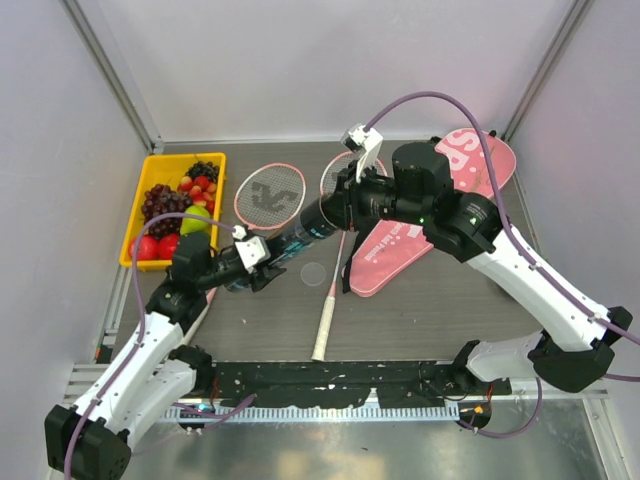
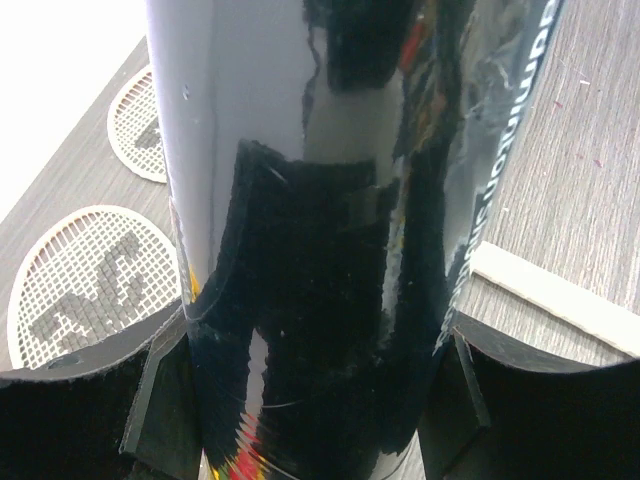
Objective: Pack up the badminton gear
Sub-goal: Place the shuttlecock at the shuttle tube.
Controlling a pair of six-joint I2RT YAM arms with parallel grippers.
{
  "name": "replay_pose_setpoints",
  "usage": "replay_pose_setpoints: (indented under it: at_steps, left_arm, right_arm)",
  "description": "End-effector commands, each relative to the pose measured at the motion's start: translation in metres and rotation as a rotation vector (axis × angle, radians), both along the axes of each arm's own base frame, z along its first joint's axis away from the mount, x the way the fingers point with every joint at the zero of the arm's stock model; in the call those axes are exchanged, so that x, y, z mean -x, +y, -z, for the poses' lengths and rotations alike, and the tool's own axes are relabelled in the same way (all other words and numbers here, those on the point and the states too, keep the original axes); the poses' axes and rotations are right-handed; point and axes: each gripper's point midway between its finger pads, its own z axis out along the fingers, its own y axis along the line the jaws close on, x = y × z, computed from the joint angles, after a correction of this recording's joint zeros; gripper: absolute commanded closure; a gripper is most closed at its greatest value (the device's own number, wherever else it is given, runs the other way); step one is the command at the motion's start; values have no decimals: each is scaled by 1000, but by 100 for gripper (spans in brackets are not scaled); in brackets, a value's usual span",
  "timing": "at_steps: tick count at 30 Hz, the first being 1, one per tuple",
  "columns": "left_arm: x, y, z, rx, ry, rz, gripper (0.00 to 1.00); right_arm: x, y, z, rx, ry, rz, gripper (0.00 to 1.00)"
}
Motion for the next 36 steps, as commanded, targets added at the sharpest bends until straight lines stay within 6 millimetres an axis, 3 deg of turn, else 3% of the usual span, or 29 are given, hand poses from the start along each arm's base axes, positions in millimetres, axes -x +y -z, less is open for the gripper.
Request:
replay_pose_setpoints:
  at_steps: [1, 4, 8, 13, 18, 23, 31, 36]
  left_arm:
    - [-9, -5, -67, 92, -159, -6, 100]
    - [-6, -4, -63, 83, -150, -6, 100]
    - [-2, 1, -54, 78, -144, -29, 100]
    - [6, 4, -46, 80, -136, -30, 100]
    - [8, 4, -46, 87, -135, -28, 100]
    - [6, 5, -54, 94, -143, -37, 100]
    - [2, 7, -52, 79, -67, -74, 100]
    - [4, 7, -62, 93, -93, -67, 100]
  right_arm:
    - [4, 1, 13, 64, 37, 19, 73]
    - [6, -15, -20, 18, -18, 60, 61]
    - [9, -37, -62, -30, -98, 113, 55]
    - [17, -47, -75, -53, -121, 110, 60]
    - [19, -36, -70, -72, -107, 68, 61]
    - [11, -15, -35, -14, -33, 26, 67]
    - [2, -3, -13, 27, -18, 27, 71]
    - [-3, 11, 19, 91, 38, -6, 72]
